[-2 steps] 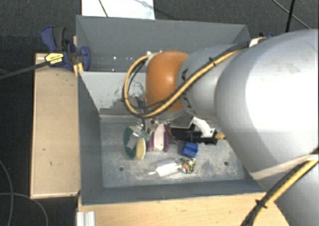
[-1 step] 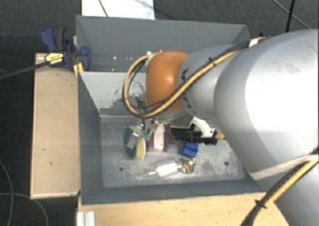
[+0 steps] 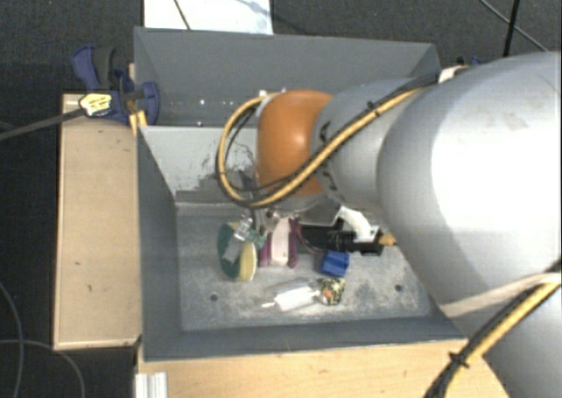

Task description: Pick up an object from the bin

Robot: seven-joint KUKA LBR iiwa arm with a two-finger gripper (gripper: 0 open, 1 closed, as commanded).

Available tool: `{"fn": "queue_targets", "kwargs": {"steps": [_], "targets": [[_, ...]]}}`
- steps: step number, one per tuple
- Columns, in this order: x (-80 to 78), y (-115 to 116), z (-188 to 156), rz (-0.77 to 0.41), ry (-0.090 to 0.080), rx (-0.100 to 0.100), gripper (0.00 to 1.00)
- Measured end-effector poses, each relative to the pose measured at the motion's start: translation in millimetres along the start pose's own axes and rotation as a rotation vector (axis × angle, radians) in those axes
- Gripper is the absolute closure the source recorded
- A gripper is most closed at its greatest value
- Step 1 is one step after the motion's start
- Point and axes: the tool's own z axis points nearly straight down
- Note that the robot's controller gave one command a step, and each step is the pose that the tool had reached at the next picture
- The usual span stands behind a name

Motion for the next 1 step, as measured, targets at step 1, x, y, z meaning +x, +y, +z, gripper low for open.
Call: {"fn": "queue_targets", "kwargs": {"steps": [1], "targets": [[2.9, 3.0, -129.0, 0.0, -0.014, 0.001, 1.0]]}}
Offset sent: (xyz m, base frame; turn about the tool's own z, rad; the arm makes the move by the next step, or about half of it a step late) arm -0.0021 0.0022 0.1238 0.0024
